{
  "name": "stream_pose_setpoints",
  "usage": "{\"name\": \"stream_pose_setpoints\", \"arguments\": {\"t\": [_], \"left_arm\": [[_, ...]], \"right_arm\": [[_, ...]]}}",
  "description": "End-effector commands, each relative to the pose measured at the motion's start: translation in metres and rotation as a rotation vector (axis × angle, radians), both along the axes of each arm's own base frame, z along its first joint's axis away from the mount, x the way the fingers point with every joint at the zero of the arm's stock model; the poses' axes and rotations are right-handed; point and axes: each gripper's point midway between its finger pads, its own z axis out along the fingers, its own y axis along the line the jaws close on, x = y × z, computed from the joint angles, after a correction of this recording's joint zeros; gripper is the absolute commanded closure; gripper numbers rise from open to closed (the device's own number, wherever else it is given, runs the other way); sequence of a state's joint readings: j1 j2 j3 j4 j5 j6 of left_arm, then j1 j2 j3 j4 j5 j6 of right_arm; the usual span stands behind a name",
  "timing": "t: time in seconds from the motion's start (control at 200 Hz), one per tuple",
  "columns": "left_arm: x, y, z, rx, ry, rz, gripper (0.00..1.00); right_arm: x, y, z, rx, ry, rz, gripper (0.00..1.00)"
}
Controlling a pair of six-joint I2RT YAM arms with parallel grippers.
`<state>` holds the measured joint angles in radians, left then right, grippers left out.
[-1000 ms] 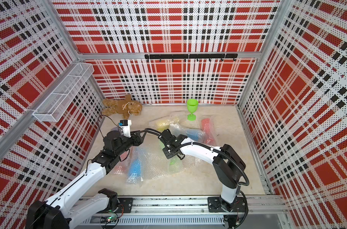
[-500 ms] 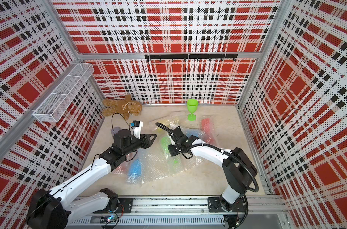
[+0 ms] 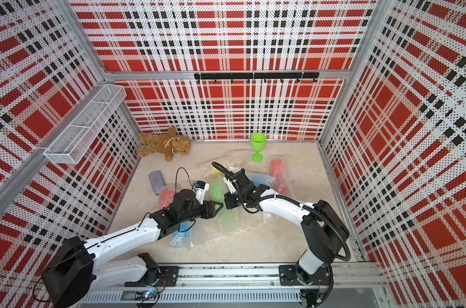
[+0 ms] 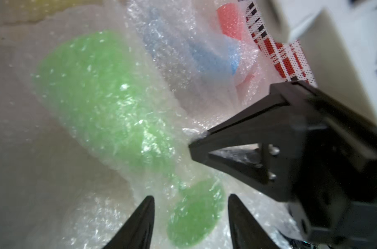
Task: Unpack wine glasses from bubble wrap
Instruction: Unwrap the bubble wrap.
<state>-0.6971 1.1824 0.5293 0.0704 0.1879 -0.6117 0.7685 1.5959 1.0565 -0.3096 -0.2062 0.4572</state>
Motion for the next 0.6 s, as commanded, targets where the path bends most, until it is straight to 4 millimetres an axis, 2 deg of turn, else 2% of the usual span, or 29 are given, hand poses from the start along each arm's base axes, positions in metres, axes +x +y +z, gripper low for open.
{"name": "stream_pose_setpoints", "arguments": {"t": [0.0,0.135,0.366,0.596], "left_arm": [[0.005,0.002,-0.008,-0.016,0.010,0.038,0.43],[0.004,0.005,-0.022,-0.010,0.037,0.037,0.43],[0.007,0.011,-0.045,-0.038,0.082,0.035,0.43],[0.013,0.001,-0.040,-0.100,0.083,0.004,0.44]], "right_arm": [[0.002,-0.001,0.016,0.055,-0.024,-0.007,1.00],[0.001,-0.001,0.014,0.082,-0.013,-0.006,1.00],[-0.003,0.004,-0.001,0.138,0.028,0.007,1.00],[-0.003,0.005,-0.010,0.187,0.066,0.012,1.00]]}}
